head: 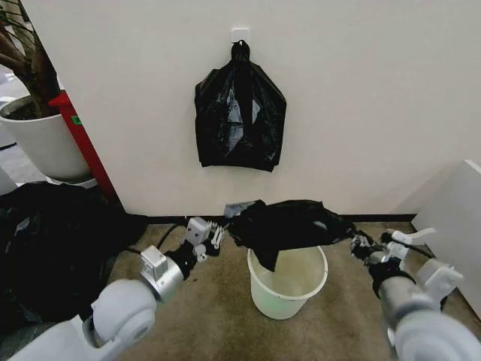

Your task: Place the garbage bag over the trash bin.

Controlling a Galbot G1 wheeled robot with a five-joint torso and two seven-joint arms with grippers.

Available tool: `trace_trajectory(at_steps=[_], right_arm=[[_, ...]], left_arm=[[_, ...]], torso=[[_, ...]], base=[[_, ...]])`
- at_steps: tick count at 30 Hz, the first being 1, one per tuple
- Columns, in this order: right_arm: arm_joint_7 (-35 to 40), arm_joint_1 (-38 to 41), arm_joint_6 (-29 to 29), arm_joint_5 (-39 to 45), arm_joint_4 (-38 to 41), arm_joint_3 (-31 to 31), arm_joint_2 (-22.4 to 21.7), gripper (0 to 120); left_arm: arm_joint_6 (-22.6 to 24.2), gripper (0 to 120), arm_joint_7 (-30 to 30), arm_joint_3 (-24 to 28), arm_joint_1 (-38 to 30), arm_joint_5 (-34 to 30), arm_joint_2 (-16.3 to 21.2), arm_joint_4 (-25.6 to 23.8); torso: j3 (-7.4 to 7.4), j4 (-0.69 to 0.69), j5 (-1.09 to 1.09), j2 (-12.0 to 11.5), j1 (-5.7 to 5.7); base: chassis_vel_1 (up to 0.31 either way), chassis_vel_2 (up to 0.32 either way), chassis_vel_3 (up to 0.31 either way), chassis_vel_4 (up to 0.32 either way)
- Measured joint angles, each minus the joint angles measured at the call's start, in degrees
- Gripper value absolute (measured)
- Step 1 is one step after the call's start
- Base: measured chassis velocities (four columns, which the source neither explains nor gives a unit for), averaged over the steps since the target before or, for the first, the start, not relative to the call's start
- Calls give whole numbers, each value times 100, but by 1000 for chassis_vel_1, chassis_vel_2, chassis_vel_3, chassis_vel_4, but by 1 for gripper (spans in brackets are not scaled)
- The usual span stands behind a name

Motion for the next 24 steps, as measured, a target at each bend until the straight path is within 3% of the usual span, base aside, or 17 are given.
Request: trace_trajectory(at_steps=[4,10,14,18,24], right_arm=[[-1225,-535,336,-1157,-126,179,-26,47],[-1437,-543,284,-1537,-200,356,-108,68],[-2034,-536,401,-2030,-437,684,-192,80],[-3607,-802,1370,-2262,-595,1398,-349,97],[-4297,-820,2193,-1925,-796,1776,-520,100]], left_arm=[[52,0,-20,141,-279,-117,-39,146],[118,0,-113,376,-504,-287,-122,245],[196,0,-215,427,-685,-468,-207,302],[333,0,-528,482,-951,-919,-351,363],[399,0,-724,508,-1162,-1188,-395,409]], torso=[[0,1,-2,0,0],[0,3,-2,0,0],[0,4,1,0,0],[0,1,-1,0,0],[0,2,1,0,0]], base=[[0,0,0,0],[0,0,0,0],[0,0,0,0],[0,0,0,0],[0,0,0,0]])
